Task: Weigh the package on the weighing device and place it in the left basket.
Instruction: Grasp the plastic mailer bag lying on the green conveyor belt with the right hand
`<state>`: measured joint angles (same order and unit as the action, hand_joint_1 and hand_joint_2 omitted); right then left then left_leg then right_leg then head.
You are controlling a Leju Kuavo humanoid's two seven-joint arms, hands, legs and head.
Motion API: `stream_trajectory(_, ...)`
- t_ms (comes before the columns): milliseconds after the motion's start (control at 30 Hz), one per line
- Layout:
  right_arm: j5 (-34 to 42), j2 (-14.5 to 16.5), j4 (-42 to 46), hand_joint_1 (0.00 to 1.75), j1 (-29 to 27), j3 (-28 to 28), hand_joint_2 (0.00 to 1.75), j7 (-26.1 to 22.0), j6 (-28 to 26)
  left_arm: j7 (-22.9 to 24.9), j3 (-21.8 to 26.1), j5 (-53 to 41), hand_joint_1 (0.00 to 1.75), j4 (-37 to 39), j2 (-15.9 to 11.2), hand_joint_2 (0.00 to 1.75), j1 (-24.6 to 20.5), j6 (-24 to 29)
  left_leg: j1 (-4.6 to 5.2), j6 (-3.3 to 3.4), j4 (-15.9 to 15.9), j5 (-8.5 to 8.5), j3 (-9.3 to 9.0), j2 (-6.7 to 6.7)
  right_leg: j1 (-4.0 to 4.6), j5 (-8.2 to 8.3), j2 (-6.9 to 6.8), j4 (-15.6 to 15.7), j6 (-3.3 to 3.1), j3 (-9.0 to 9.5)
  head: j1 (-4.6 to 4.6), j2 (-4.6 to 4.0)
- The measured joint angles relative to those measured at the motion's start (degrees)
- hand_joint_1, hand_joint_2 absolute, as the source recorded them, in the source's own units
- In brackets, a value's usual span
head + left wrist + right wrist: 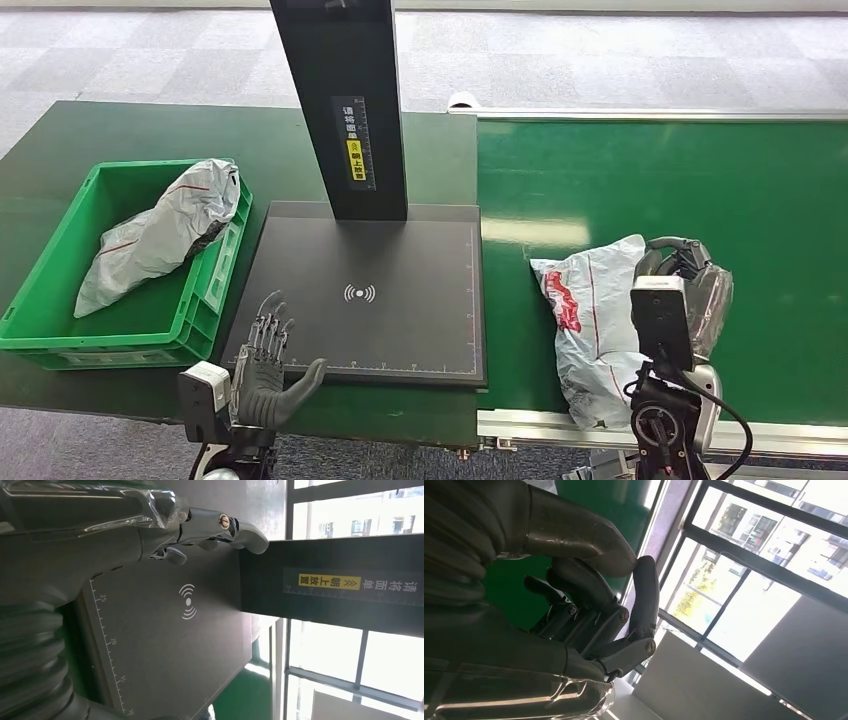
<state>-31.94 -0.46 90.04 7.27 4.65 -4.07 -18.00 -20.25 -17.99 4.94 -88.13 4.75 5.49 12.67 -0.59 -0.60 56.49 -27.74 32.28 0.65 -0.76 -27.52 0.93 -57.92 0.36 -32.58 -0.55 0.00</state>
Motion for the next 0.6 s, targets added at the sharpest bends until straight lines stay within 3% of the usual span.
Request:
stream_trajectory(333, -0.16, -0.57, 5.94, 1.75, 0.13, 0.11, 1.75, -3.23, -2.55, -0.18, 0.01, -0.02, 0.0, -0.19, -0.01, 1.75, -0.32, 0.22, 0.0, 0.0, 0.0, 0.0, 0.01, 0.0, 0.0, 0.0, 0.0, 0.0, 0.0, 0.01, 0.01, 0.0)
stream_trajectory(467, -0.34, -0.7, 7.47, 0.0, -0.04, 0.22, 1.75, -3.08, -2.84, -0.18, 0.01, -0.05, 0.0, -0.24, -0.01, 1.75, -0.52, -0.04, 0.0, 0.0, 0.0, 0.0, 0.0, 0.0, 0.0, 0.0, 0.0, 0.0, 0.0, 0.01, 0.0, 0.0)
stream_trajectory(600, -8.01, -1.13, 7.89, 0.0, -0.8, 0.22, 1.75, 5.17, 0.6, 0.01, 0.0, -0.15, 0.0, -0.24, 0.01, 1.75, -0.78, -0.89, 0.0, 0.0, 0.0, 0.0, 0.0, 0.0, 0.0, 0.0, 0.0, 0.0, 0.0, 0.01, 0.01, 0.0)
